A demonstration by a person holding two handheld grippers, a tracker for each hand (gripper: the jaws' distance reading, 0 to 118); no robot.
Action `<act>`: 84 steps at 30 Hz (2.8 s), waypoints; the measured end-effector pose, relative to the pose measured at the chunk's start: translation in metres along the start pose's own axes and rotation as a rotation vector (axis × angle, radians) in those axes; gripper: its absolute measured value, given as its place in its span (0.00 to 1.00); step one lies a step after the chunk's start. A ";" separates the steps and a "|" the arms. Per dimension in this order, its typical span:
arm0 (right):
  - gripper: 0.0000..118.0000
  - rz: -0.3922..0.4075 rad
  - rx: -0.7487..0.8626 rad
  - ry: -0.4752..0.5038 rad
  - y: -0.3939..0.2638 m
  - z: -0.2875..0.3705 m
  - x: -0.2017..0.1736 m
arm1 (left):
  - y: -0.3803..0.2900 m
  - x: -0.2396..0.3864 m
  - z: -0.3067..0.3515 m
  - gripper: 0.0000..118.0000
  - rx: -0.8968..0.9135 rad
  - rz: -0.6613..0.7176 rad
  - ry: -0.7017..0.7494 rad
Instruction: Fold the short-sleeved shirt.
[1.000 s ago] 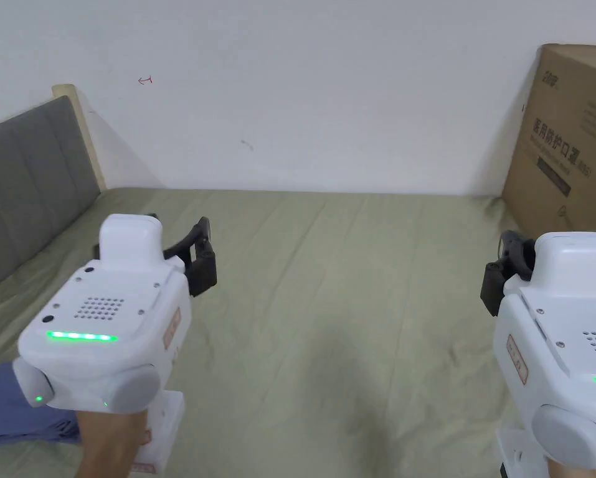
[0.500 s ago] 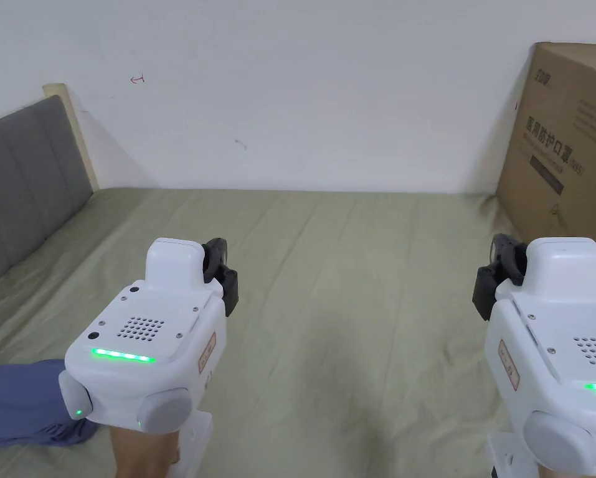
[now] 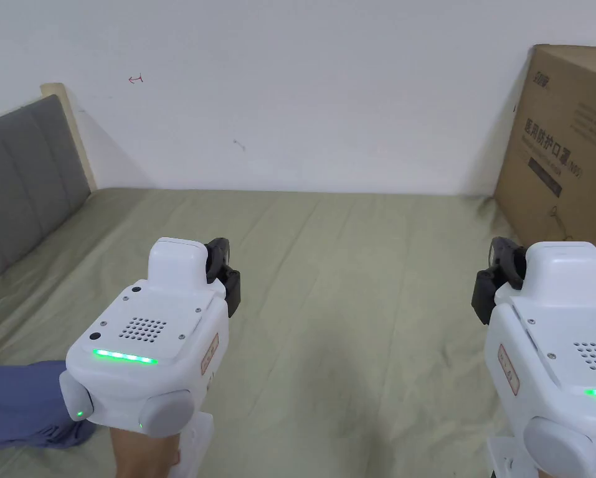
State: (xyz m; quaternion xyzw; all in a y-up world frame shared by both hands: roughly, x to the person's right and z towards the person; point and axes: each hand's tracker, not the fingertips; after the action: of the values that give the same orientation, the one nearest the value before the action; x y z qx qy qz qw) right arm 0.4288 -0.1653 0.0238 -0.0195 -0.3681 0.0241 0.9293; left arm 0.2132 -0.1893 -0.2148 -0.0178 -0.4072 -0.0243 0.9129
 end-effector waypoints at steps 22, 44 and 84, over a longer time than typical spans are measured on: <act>0.00 0.006 0.004 0.001 0.001 0.002 0.001 | -0.002 0.000 0.000 0.00 0.001 -0.007 -0.001; 0.54 -0.001 -0.013 0.017 0.000 0.002 -0.002 | -0.006 -0.003 0.000 0.98 0.017 0.012 0.071; 1.00 -0.010 0.011 0.014 0.000 0.001 -0.004 | -0.005 -0.006 0.007 0.99 0.055 0.021 0.078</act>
State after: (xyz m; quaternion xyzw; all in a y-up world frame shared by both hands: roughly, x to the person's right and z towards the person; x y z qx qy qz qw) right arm 0.4250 -0.1658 0.0221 -0.0129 -0.3618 0.0210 0.9319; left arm 0.2032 -0.1933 -0.2146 0.0040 -0.3714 -0.0041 0.9284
